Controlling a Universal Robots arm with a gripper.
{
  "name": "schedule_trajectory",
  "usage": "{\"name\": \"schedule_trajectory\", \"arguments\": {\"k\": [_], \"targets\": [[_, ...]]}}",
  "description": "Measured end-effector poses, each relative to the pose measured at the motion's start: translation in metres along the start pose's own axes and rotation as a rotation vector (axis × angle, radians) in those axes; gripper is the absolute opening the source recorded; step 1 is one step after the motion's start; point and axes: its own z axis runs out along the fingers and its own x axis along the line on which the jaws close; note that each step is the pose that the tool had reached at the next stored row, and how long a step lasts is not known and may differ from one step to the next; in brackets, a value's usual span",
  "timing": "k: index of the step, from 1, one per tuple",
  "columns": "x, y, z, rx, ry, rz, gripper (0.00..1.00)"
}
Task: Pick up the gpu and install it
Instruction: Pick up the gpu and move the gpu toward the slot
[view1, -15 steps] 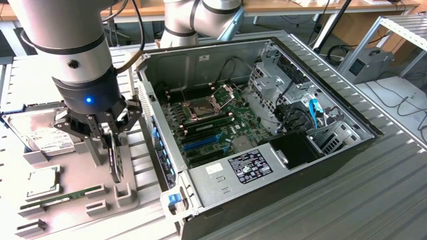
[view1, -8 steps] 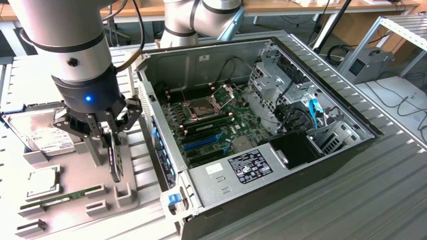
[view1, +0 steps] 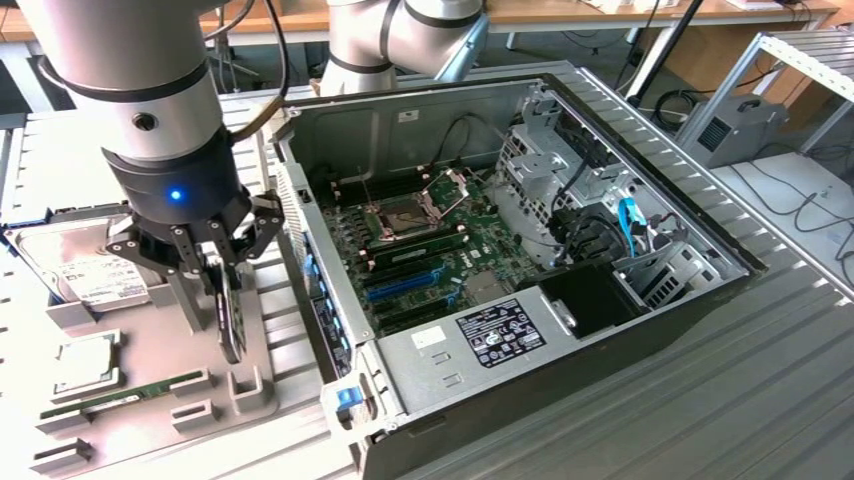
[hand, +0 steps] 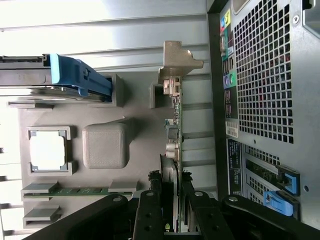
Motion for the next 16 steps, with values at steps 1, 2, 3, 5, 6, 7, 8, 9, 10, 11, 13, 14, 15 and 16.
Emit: {"name": "schedule_trajectory", "arguments": {"k": [1,2,3,5,6,7,8,9,10,11,13,14,15,16], "targets": [[0.0000,0.0000,-0.0003,0.0000,0.0000,0.000,0.26],[0.0000,0.0001,-0.0005,-0.0001,-0.0001,0.000,0.26],[0.0000,0.0001,-0.0008,0.0000,-0.0001,0.000,0.26],[0.0000,0.0002,-0.0013,-0.0001,0.0000,0.000,0.26],[0.0000,0.0002,-0.0016,0.0000,0.0000,0.000,0.26],[0.0000,0.0002,-0.0018,0.0000,0.0000,0.000,0.26],[0.0000,0.0003,-0.0021,-0.0001,-0.0001,0.000,0.26],[0.0000,0.0003,-0.0024,-0.0001,-0.0001,0.000,0.26],[0.0000,0.0004,-0.0027,0.0000,-0.0001,0.000,0.26],[0.0000,0.0004,-0.0029,-0.0001,-0.0001,0.000,0.26],[-0.0001,0.0005,-0.0034,0.0000,0.0000,0.000,0.26],[-0.0001,0.0005,-0.0037,0.0000,0.0000,0.000,0.26],[-0.0001,0.0006,-0.0040,0.0000,0.0000,0.000,0.26],[-0.0001,0.0006,-0.0043,0.0000,0.0000,0.000,0.26]]}}
